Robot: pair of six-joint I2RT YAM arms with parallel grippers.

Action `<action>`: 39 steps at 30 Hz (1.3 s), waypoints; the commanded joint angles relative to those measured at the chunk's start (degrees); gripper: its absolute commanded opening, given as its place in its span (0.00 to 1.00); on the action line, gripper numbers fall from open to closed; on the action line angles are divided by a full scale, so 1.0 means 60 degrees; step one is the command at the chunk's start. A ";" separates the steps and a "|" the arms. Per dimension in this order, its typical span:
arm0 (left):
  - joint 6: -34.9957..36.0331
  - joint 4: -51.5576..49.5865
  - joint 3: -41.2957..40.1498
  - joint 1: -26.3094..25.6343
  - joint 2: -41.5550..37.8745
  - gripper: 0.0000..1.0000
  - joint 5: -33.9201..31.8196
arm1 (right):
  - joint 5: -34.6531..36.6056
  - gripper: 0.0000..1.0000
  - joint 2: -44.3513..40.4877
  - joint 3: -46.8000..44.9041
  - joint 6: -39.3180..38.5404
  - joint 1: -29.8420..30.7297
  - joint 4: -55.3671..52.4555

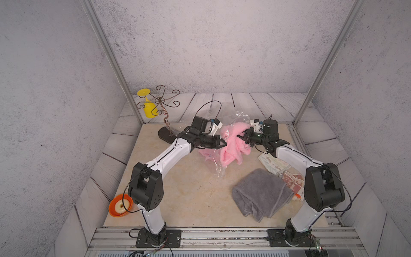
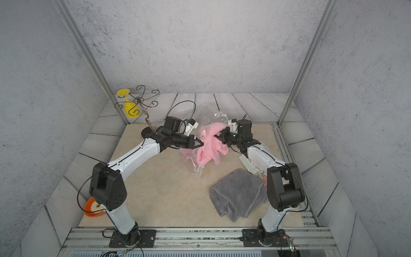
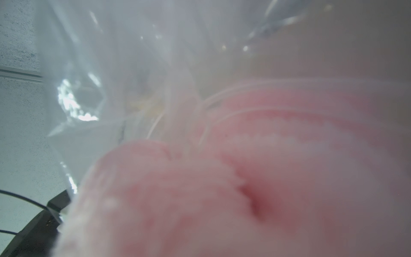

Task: Place the folded towel into the vacuum bag
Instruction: Place the towel in the vacuum bag.

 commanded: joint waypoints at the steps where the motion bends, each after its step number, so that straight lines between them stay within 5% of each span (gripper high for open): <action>1: -0.0180 0.0047 0.0442 -0.0098 0.0136 0.00 0.1558 | 0.1062 0.06 -0.0361 -0.0050 -0.0356 0.0134 -0.0319; 4: -0.0399 0.0290 0.0541 -0.0098 0.0003 0.00 0.2843 | 0.2603 0.06 -0.0530 -0.0200 -0.0780 0.0109 -0.1576; 9: 0.0095 0.0018 0.0426 -0.0006 -0.0478 0.00 0.3348 | 0.4612 0.08 -0.0851 -0.0173 -0.1213 0.0096 -0.3341; 16: -0.1116 0.1619 -0.0108 0.0094 -0.0495 0.00 0.4166 | 0.5345 0.13 -0.0926 0.0017 -0.1416 0.0209 -0.4267; 18: -0.1840 0.2692 -0.0386 0.0065 -0.0417 0.00 0.4438 | 0.5118 0.13 -0.0896 0.0076 -0.1622 0.0235 -0.4146; 22: -0.1274 0.1750 -0.0210 -0.0150 0.0019 0.00 0.3268 | 0.2950 0.12 -0.0723 0.0004 -0.1593 0.0394 -0.1865; 26: -0.1049 0.1014 0.0095 -0.0244 0.0551 0.00 0.2549 | 0.0815 0.12 -0.0491 -0.0709 0.0180 0.0506 0.3097; 30: -0.0727 0.0556 0.0276 -0.0259 0.0736 0.00 0.2271 | 0.0259 0.13 0.0007 -0.0599 0.1518 0.0520 0.5113; 35: -0.0158 0.0013 0.0321 -0.0259 0.0619 0.00 0.2210 | 0.1201 0.15 0.0089 -0.0773 0.1677 0.0522 0.4878; 39: 0.0221 0.0051 0.0256 -0.0202 0.0039 0.00 0.3120 | 0.3205 0.14 -0.0481 -0.0526 -0.0271 0.0519 0.0960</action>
